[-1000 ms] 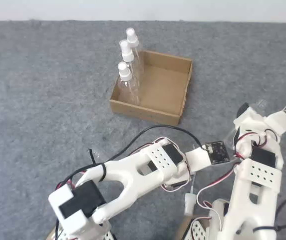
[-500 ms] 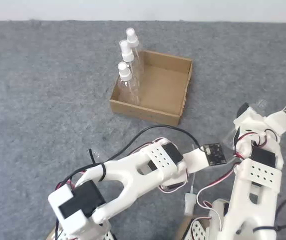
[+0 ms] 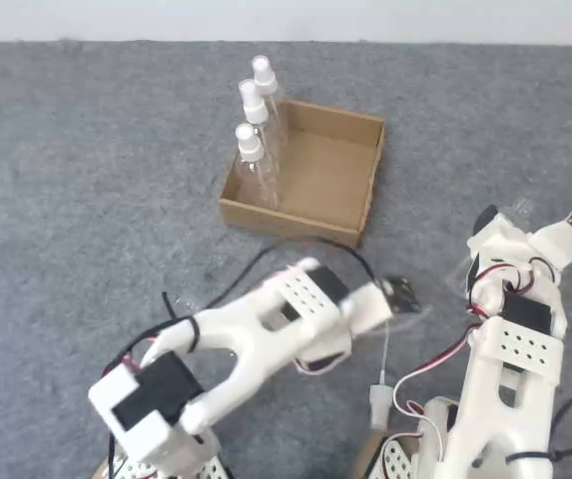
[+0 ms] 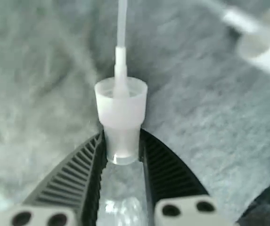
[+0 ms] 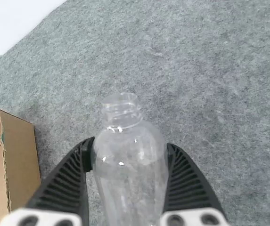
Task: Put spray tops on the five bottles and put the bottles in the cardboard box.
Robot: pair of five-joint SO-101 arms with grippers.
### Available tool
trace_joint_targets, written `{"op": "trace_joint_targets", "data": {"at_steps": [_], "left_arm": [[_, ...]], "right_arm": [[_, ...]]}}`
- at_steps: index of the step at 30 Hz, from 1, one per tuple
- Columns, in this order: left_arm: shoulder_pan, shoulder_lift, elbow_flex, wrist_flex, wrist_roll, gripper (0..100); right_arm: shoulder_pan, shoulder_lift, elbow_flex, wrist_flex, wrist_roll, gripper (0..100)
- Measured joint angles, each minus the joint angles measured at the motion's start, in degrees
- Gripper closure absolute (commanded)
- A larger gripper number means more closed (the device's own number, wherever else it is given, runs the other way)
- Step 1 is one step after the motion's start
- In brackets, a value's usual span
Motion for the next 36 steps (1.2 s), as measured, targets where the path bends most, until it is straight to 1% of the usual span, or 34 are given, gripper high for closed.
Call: {"op": "trace_joint_targets", "data": {"at_steps": [7,15,17,19,23,27,36], "left_arm": [[-7.5,-12.3,1.9,4.0,-4.2,99],[-8.7,-24.9,10.8,4.5,-4.3,99],[-10.1,-26.9,12.5,4.6,-4.3,99],[-12.6,-28.5,12.8,4.6,-4.3,99],[-20.0,-31.6,12.8,4.9,-4.2,99],[-24.8,-35.3,12.8,5.1,-4.6,99],[-31.6,-48.2,13.1,5.1,-4.4,99]], "right_arm": [[0.0,0.0,0.0,0.0,0.0,99.2],[0.0,0.0,0.0,0.0,0.0,99.2],[0.0,0.0,0.0,0.0,0.0,99.2],[0.0,0.0,0.0,0.0,0.0,99.2],[0.0,0.0,0.0,0.0,0.0,99.2],[0.0,0.0,0.0,0.0,0.0,99.2],[0.0,0.0,0.0,0.0,0.0,99.2]]}}
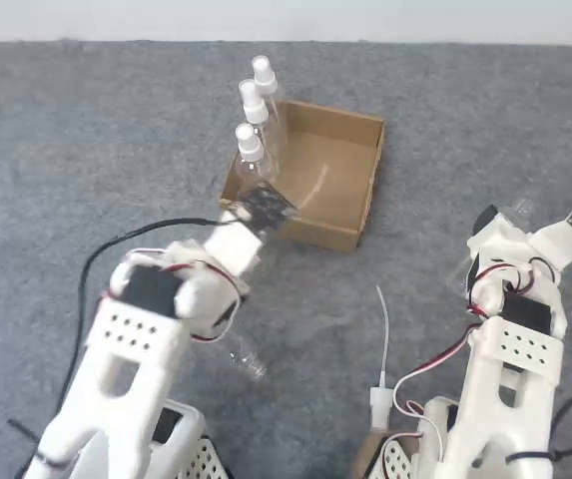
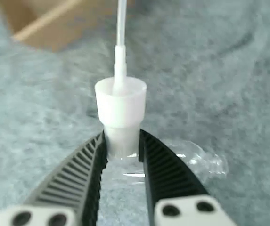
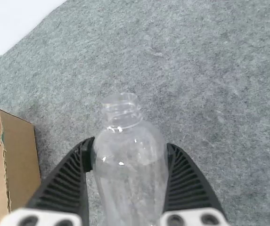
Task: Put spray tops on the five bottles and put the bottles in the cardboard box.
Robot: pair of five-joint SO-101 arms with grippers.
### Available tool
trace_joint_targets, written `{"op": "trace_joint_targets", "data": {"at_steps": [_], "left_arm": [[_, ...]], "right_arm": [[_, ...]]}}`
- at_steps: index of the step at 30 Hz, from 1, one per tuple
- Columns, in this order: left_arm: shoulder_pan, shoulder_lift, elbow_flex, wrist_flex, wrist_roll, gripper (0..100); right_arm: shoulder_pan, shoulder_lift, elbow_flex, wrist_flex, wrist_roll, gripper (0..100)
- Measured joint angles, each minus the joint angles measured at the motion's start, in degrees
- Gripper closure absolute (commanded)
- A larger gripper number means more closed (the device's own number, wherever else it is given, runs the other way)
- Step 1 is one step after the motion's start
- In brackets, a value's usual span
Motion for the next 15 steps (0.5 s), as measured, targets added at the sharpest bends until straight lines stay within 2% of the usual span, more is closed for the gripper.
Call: {"op": "trace_joint_targets", "data": {"at_steps": [7,15], "left_arm": [[-8.0,-7.9,0.0,0.0,5.3,99],[-14.2,-8.9,0.0,-0.9,9.7,99]], "right_arm": [[0.0,0.0,0.0,0.0,0.0,99.2],[0.0,0.0,0.0,0.0,0.0,99.2]]}}
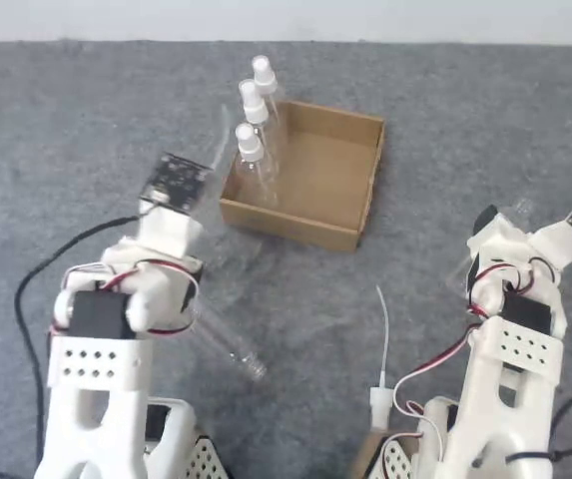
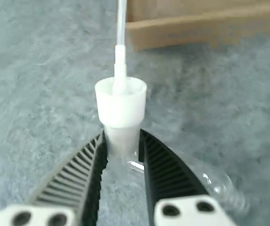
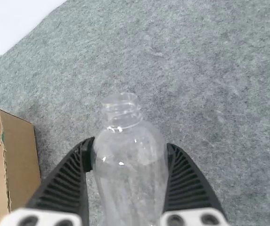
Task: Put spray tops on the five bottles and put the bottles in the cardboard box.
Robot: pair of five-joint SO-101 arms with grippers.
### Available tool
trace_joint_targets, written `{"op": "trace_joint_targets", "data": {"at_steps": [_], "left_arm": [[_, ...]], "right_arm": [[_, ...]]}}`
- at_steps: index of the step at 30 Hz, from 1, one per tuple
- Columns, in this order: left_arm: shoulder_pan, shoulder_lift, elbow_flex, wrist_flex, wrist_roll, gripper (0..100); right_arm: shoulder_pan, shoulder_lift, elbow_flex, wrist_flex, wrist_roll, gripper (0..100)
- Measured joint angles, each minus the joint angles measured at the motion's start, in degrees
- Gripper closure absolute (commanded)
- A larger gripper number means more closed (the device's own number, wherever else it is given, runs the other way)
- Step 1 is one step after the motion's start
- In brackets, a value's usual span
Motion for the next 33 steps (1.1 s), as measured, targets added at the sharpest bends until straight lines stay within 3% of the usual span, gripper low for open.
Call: {"op": "trace_joint_targets", "data": {"at_steps": [5,12,25,30,33], "left_arm": [[-3.5,0.0,0.0,-2.8,5.2,98],[-2.1,0.0,1.3,-2.9,10.3,87],[-1.1,0.0,3.1,-6.4,32.7,86],[-1.1,0.0,4.3,-8.8,33.8,86],[-1.1,0.0,4.8,-9.3,30.9,87]], "right_arm": [[0.0,0.0,0.0,0.0,0.0,99.2],[0.0,-0.1,0.8,-1.3,0.0,99.2],[0.0,-0.1,2.5,-4.6,0.0,99.2],[0.0,-0.1,2.5,-4.6,0.0,99.2],[0.0,-0.1,2.5,-4.6,0.0,99.2]]}}
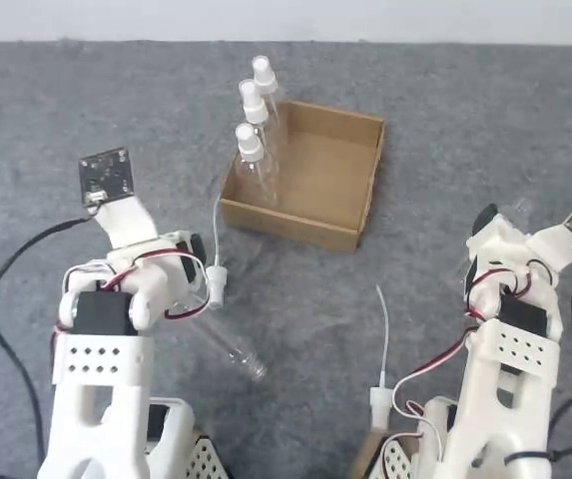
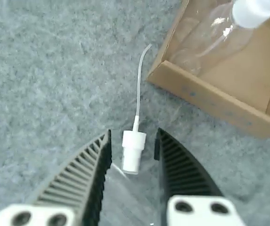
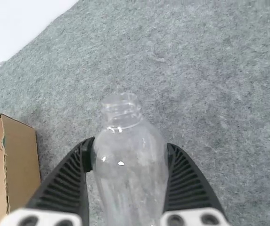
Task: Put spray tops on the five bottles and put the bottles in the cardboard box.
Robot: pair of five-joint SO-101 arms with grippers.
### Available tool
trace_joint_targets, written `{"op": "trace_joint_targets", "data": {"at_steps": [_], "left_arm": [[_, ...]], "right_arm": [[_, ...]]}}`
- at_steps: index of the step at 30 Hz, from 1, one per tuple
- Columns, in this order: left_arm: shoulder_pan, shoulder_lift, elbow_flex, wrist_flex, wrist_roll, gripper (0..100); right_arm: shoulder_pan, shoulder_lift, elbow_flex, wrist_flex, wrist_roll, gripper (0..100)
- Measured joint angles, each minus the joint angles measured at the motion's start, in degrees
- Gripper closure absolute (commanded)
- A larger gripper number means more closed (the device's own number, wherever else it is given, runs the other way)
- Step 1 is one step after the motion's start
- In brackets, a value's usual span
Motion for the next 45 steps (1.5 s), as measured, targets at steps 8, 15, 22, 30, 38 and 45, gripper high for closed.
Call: {"op": "trace_joint_targets", "data": {"at_steps": [8,15,22,30,38,45], "left_arm": [[0.0,0.0,0.0,0.0,-8.0,85],[0.1,2.9,-0.1,-1.1,-9.8,81],[0.1,21.3,-4.5,-5.9,-9.8,80],[0.1,37.4,-11.7,-10.7,-9.7,80],[-0.4,49.8,-20.7,-12.3,-10.3,80],[-4.4,61.6,-29.7,-12.4,-11.4,80]], "right_arm": [[0.0,0.0,0.0,0.0,0.0,99.2],[0.0,0.0,0.0,0.0,0.0,99.2],[0.0,0.0,0.0,0.0,0.0,99.2],[0.0,0.0,0.0,0.0,0.0,99.2],[0.0,0.0,0.0,0.0,0.0,99.2],[0.0,0.0,0.0,0.0,0.0,99.2]]}}
